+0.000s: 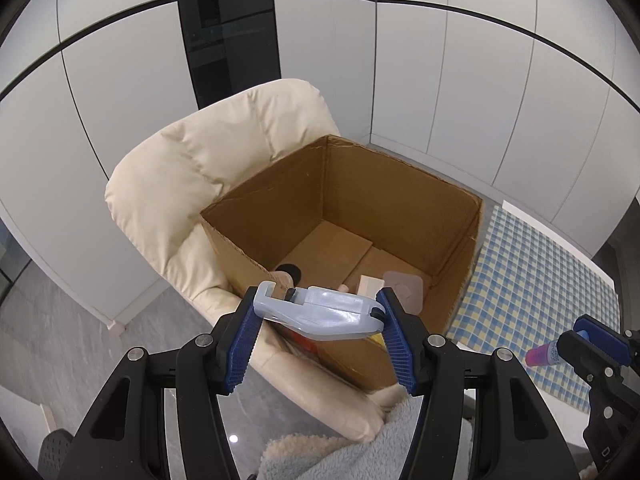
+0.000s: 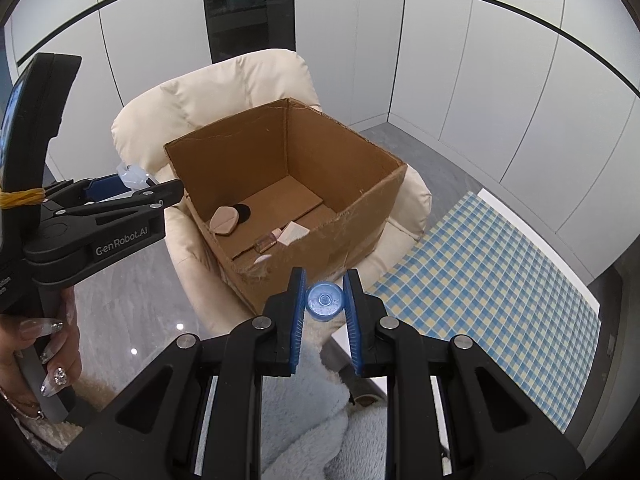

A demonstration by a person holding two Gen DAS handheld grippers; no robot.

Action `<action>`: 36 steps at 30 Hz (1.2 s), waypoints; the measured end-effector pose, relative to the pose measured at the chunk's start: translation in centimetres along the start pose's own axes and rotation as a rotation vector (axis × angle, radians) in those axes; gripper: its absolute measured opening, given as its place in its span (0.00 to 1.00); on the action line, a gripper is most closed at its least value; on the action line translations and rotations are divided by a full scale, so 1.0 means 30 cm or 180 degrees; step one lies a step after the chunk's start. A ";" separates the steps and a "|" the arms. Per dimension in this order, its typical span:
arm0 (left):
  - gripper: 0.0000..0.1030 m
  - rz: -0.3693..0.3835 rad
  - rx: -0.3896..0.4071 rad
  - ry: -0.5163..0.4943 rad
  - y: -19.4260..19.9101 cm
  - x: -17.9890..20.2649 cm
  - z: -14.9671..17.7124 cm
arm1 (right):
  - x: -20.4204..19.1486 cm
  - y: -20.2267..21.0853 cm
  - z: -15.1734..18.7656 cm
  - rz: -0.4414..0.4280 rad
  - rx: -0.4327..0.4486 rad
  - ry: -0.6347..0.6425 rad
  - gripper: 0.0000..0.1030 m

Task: Organize objects
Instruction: 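Carry the white holder and pink-capped spray toward the cardboard box, then lower both tools into the box and open them to release both items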

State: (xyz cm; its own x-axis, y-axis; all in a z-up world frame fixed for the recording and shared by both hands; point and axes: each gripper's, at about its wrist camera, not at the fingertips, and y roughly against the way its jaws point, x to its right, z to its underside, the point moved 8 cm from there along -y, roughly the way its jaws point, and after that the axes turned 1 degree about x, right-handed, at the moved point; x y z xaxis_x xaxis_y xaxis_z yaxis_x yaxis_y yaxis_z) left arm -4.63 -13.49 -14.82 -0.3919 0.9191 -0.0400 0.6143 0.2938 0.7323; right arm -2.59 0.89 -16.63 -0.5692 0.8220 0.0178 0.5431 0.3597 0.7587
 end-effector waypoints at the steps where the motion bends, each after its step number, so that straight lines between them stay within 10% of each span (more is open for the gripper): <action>1: 0.57 -0.0009 -0.0002 0.0010 -0.010 -0.005 -0.007 | 0.000 -0.012 -0.010 0.0008 -0.0001 0.0012 0.19; 34: 0.61 -0.0188 -0.0224 0.0362 -0.463 -0.140 -0.218 | -0.079 -0.536 -0.378 -0.0206 -0.0074 0.0246 0.19; 36: 0.76 -0.0182 -0.0247 0.0366 -0.475 -0.138 -0.223 | -0.075 -0.561 -0.377 -0.0228 -0.0083 0.0212 0.40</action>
State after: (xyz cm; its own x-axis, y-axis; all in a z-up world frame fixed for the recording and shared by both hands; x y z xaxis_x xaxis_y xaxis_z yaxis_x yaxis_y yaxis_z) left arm -16.35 -23.24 -20.54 -0.5033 0.8641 -0.0083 0.5358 0.3195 0.7816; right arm -17.42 -12.01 -22.07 -0.6464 0.7630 0.0055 0.4836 0.4041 0.7764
